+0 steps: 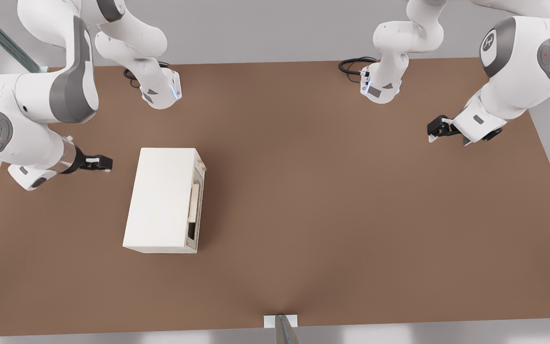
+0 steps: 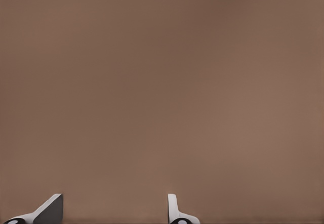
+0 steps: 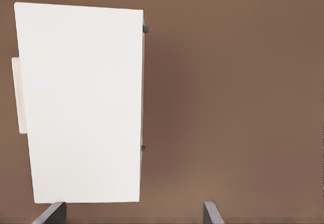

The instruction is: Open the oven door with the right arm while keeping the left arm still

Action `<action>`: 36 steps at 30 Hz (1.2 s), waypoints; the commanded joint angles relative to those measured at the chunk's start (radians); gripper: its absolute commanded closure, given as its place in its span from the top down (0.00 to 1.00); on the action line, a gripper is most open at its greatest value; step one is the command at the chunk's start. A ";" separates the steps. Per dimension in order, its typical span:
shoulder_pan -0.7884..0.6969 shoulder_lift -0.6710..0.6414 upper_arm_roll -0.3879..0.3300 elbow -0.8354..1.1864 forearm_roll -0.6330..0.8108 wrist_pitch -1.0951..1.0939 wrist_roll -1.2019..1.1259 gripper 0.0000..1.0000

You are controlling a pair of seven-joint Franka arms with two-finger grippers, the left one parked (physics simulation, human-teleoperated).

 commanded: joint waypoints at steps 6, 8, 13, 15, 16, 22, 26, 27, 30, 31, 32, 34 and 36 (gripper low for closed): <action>0.317 0.191 0.002 0.006 -0.242 -0.028 -0.037 0.46; 0.429 0.242 0.002 0.008 -0.372 -0.025 -0.041 0.21; 0.534 0.463 -0.003 0.098 -0.656 0.015 0.093 0.21; 0.552 0.474 -0.001 0.098 -0.656 0.017 0.174 0.21; 0.564 0.478 -0.001 0.100 -0.656 0.017 0.214 0.21; 0.661 0.532 -0.001 0.103 -0.684 0.046 0.409 0.21; 0.660 0.561 -0.004 0.105 -0.682 0.072 0.441 0.21; 0.654 0.566 -0.006 0.105 -0.682 0.081 0.441 0.21; 0.641 0.578 -0.011 0.105 -0.682 0.087 0.455 0.21; 0.641 0.580 -0.011 0.105 -0.682 0.087 0.455 0.21; 0.640 0.581 -0.011 0.105 -0.682 0.089 0.456 0.21; 0.629 0.581 -0.014 0.101 -0.681 0.093 0.456 0.21; 0.629 0.580 -0.017 0.095 -0.679 0.087 0.456 0.21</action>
